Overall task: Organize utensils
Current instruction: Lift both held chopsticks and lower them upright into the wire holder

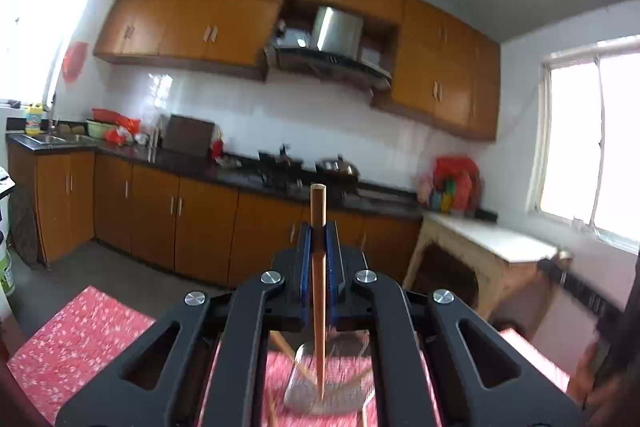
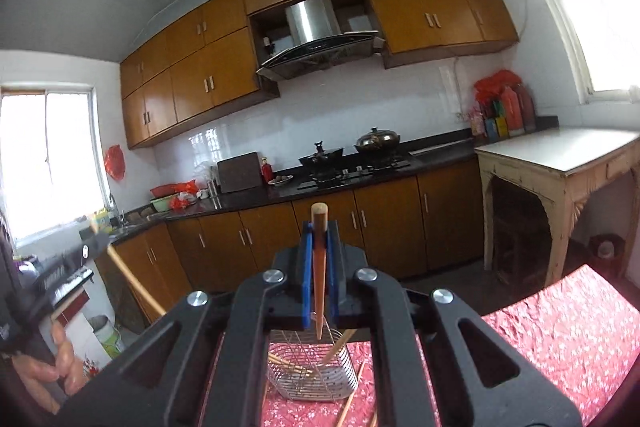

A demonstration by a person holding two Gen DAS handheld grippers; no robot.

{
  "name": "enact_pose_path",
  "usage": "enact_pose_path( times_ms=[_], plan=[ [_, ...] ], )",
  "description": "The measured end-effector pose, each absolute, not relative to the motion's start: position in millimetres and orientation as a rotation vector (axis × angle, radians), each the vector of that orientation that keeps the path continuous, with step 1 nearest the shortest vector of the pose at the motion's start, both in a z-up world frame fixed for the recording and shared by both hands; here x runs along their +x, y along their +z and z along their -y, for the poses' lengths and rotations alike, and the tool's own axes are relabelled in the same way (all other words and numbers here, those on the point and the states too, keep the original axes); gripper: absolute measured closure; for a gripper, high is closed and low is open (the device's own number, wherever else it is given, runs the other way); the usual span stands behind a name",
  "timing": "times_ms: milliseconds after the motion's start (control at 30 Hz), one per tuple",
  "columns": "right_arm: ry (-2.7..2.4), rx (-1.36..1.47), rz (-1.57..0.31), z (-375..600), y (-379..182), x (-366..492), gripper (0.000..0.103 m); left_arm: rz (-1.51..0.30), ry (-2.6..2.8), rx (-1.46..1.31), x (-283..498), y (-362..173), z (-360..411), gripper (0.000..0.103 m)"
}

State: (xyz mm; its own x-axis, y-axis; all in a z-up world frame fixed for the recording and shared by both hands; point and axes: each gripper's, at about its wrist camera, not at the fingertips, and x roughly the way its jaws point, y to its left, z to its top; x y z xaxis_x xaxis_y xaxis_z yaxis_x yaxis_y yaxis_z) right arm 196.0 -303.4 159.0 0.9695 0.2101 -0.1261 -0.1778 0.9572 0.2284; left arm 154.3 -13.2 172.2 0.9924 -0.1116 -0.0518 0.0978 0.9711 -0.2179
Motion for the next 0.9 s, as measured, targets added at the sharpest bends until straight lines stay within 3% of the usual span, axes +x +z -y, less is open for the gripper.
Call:
enact_pose_path(
  times_ms=[400, 900],
  plan=[
    [0.241, 0.234, -0.279, 295, 125, 249, 0.095, -0.084, -0.025, -0.262, 212, 139, 19, 0.096],
    [0.257, 0.332, -0.478, 298, 68, 312, 0.095, -0.282, -0.034, -0.220, 249, 97, 20, 0.096]
  ],
)
